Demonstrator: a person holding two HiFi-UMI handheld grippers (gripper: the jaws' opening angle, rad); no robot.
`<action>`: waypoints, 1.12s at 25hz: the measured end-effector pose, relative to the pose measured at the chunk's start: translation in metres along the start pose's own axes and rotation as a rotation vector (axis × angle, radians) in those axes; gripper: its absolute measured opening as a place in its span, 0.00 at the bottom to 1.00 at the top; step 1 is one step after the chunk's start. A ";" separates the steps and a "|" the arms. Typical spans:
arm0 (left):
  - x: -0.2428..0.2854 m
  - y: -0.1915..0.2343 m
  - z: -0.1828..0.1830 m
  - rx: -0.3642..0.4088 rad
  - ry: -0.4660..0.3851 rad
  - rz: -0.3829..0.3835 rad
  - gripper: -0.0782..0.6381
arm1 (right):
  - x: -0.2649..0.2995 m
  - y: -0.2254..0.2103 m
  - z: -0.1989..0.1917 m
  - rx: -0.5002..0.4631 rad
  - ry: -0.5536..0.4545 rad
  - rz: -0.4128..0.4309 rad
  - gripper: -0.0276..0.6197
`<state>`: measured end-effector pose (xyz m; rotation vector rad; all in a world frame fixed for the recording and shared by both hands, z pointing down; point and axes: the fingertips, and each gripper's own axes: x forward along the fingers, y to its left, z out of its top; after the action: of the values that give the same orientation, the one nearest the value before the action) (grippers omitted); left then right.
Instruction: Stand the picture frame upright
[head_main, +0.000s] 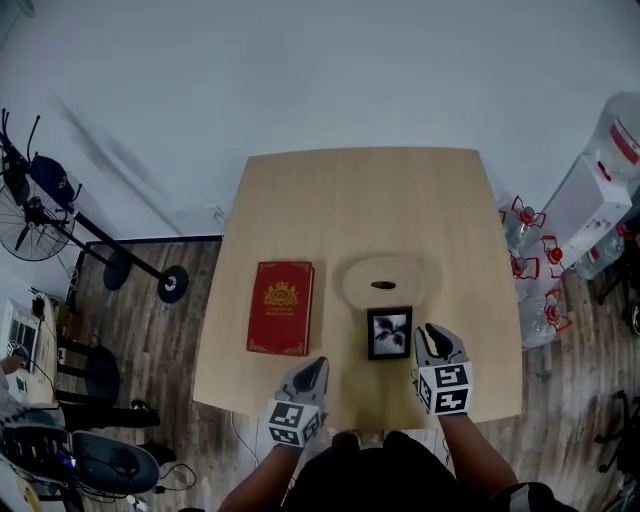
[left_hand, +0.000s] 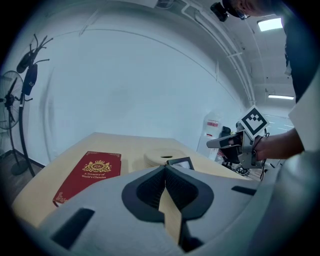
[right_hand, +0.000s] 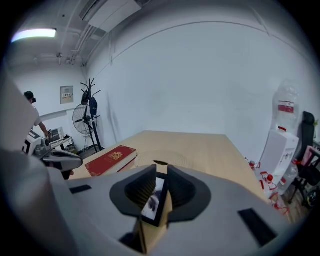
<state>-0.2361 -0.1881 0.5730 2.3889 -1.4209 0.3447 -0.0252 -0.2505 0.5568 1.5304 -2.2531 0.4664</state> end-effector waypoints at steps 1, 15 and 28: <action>0.001 -0.001 0.002 0.004 -0.003 -0.004 0.11 | -0.004 0.000 0.002 -0.003 -0.007 -0.002 0.14; 0.011 -0.020 0.015 0.030 -0.022 -0.058 0.11 | -0.046 -0.011 0.023 0.009 -0.110 -0.039 0.06; 0.022 -0.020 0.029 0.042 -0.038 -0.067 0.11 | -0.056 -0.017 0.033 -0.055 -0.126 -0.068 0.06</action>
<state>-0.2067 -0.2091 0.5512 2.4830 -1.3586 0.3170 0.0054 -0.2266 0.5023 1.6441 -2.2789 0.2933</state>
